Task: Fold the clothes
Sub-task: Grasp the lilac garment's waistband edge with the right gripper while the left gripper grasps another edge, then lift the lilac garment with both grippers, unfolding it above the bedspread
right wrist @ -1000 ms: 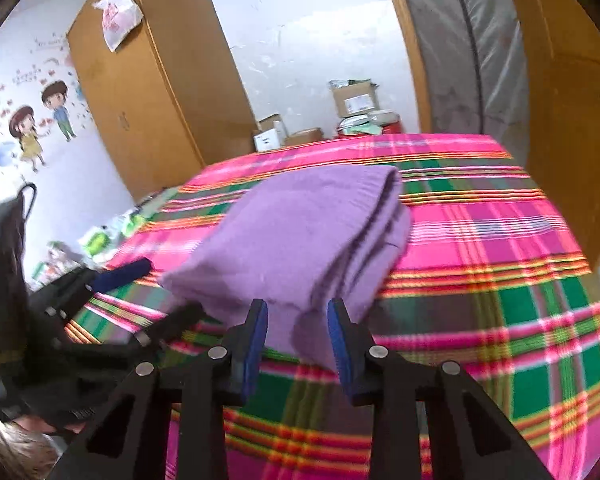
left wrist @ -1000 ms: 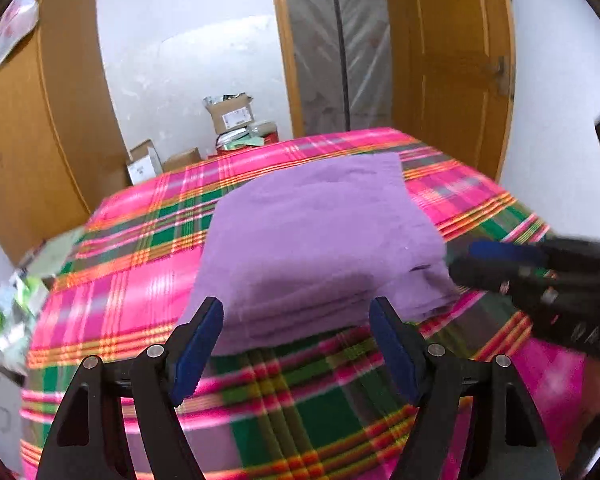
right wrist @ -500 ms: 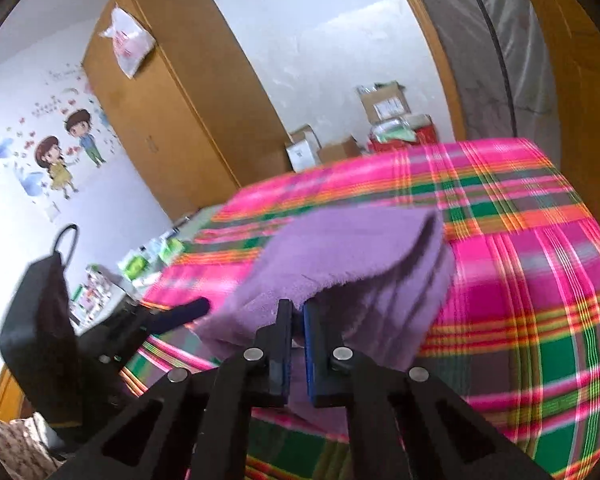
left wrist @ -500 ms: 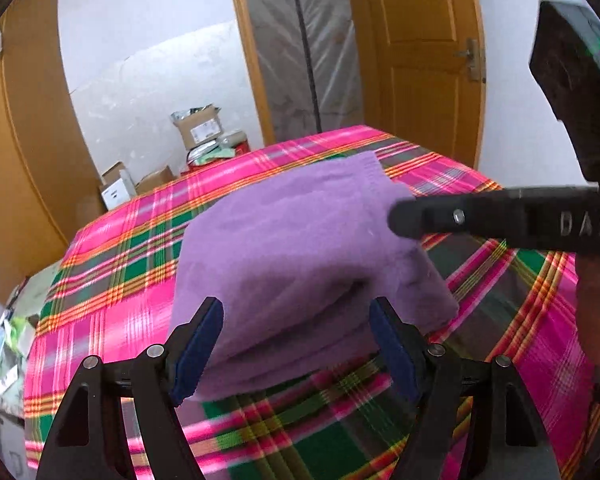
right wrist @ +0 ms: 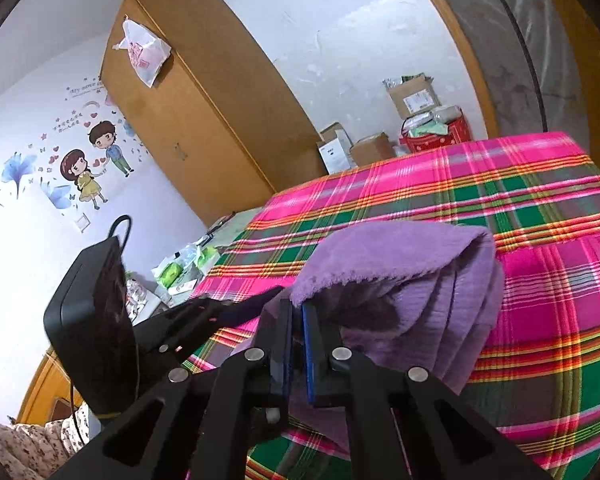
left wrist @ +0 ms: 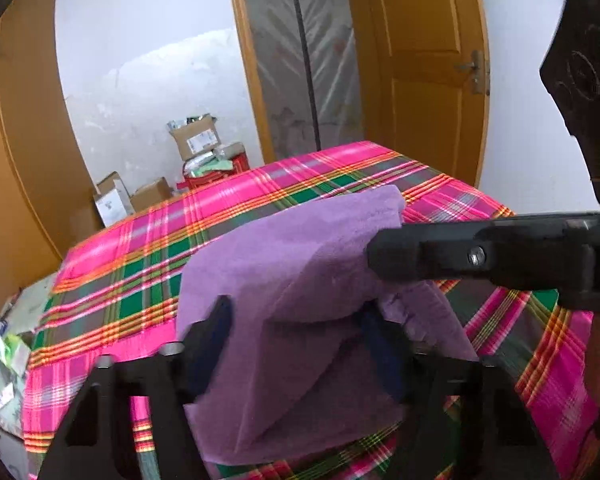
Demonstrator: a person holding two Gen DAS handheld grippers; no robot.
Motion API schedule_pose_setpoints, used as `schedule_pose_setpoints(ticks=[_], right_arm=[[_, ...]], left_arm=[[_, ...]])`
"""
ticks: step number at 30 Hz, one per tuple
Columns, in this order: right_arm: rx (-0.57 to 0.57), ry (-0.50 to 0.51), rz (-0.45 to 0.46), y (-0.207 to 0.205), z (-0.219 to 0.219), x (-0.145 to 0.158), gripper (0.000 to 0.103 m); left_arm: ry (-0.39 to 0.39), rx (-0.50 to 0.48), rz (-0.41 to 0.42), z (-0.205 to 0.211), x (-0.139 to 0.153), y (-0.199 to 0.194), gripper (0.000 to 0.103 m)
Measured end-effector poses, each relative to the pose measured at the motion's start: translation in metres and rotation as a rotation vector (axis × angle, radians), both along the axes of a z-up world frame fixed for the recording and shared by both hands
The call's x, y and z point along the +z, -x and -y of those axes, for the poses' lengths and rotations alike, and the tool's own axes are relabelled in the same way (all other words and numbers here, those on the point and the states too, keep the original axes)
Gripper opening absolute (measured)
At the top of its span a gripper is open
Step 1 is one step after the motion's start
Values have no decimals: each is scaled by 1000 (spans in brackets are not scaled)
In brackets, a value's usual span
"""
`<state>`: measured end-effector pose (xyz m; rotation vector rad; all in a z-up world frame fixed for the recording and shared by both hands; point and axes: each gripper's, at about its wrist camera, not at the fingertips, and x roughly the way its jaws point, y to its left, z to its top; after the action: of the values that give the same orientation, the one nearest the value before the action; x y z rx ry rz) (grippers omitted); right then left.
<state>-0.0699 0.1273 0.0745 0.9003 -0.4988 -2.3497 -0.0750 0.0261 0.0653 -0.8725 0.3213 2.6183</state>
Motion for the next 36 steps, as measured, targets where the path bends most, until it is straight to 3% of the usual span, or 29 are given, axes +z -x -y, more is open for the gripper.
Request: schedule_pose_setpoints(ticks=[1,3,5,9,18,21,30,36], right_arm=[[4,3,6,1,0,-1,5],[3,15,25,3,-1,-3,7],[-6,45,33,1,-8,-3,7],[-61,44,36,-10,-20,-4,13],[-142,-98,124,-31,-26,-36,27],[-141,-61,120,-40,-29,-40,33],[-61,-38,197,-31,-5,-57,34],[-93,1,257,-8,-2,-64,34]], left_arm=[[-20,0,24,1,-1,4,29],[-60,1,71,4,-3,13,14],[-106,15,98,10,-2,20,11],[-159,65,82,25,3,24,10],[-254,192,35,70,19,30,10],[-266,221,26,82,20,30,10],[-303,277,30,110,18,30,10],[-302,279,31,116,16,27,10]])
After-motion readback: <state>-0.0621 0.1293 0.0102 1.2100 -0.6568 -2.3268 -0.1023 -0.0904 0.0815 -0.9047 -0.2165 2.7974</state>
